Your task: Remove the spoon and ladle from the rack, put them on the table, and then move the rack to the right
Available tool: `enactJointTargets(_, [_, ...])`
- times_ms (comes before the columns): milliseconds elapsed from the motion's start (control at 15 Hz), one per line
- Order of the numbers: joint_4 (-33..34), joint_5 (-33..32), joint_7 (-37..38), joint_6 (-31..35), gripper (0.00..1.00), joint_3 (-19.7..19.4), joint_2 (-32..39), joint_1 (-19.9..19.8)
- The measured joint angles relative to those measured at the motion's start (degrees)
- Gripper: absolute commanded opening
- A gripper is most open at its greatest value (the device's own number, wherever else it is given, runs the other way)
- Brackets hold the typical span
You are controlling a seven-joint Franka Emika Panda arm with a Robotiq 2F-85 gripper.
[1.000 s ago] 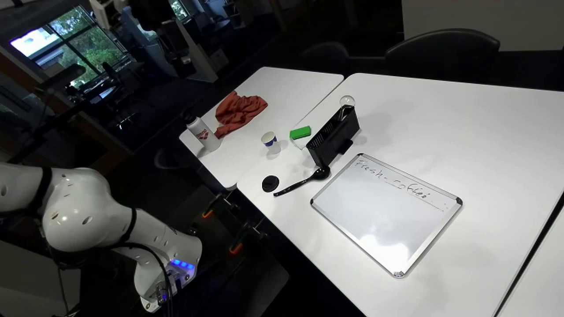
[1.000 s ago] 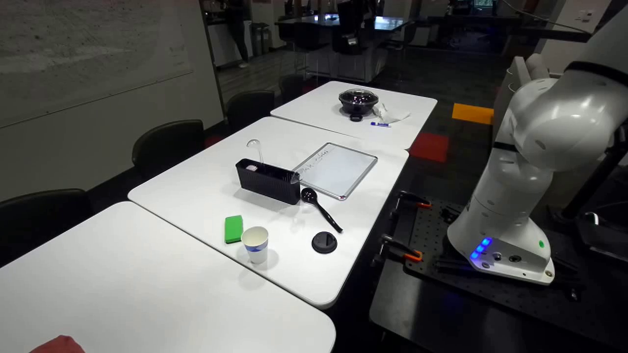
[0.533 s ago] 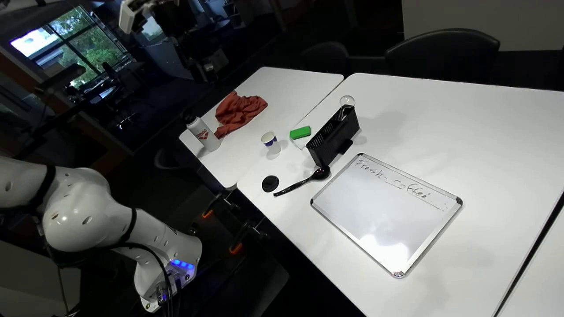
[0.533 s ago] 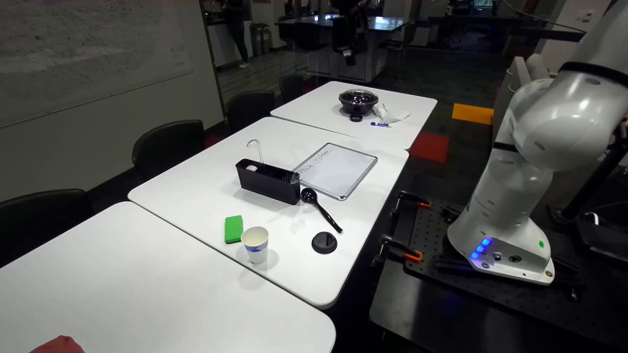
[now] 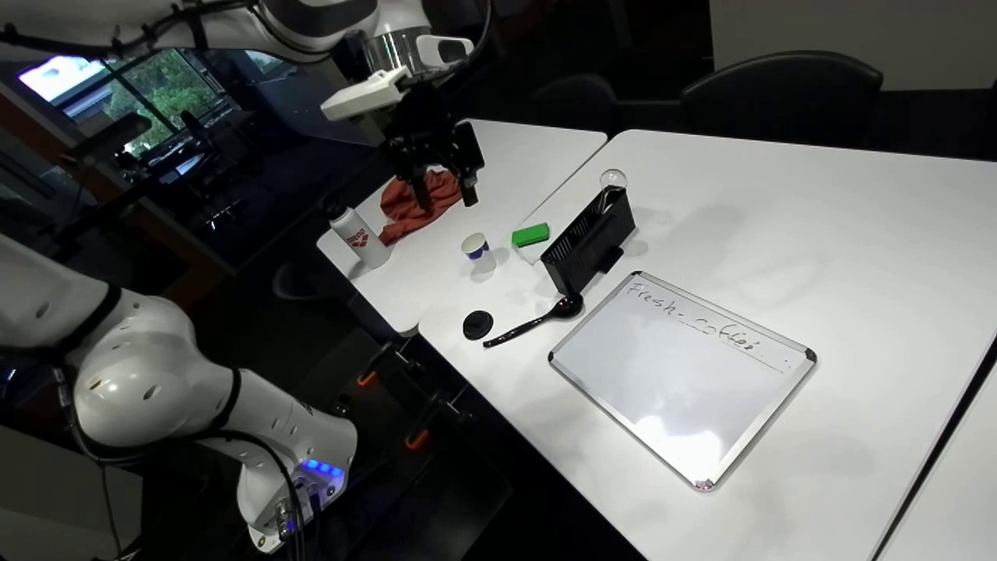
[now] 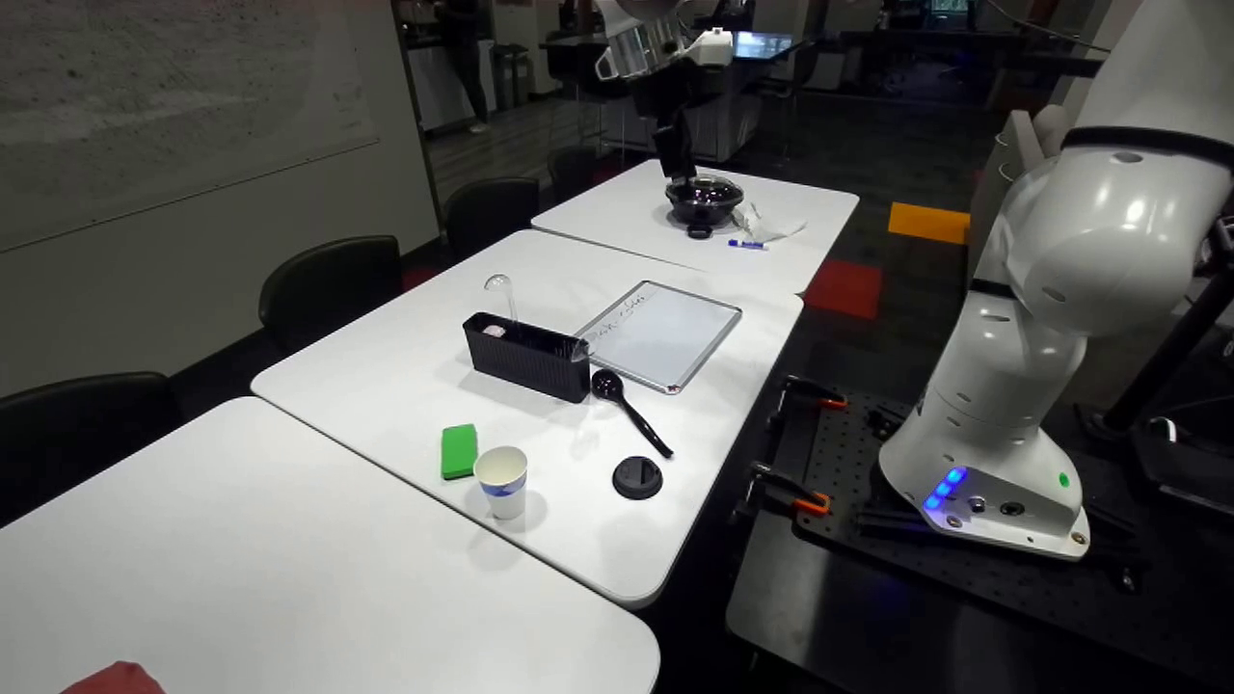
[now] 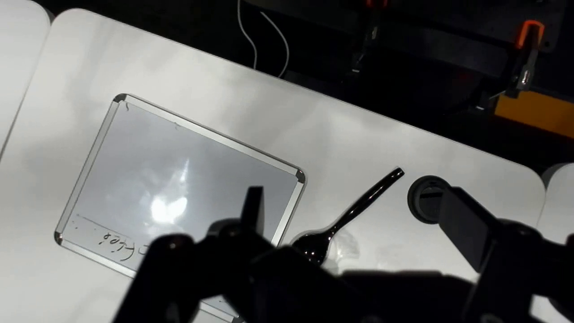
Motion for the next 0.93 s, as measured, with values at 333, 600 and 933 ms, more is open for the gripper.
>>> enactJointTargets(333, [0.0, -0.2, -0.4, 0.3, 1.0, 0.1, 0.9, -0.2])
enactJointTargets(600, [-0.3, -2.9, -3.1, 2.3, 1.0, 0.8, 1.4, -0.2])
enactJointTargets(933, [-1.1, -3.4, -13.7, 15.3, 1.0, 2.9, 7.1, 0.4])
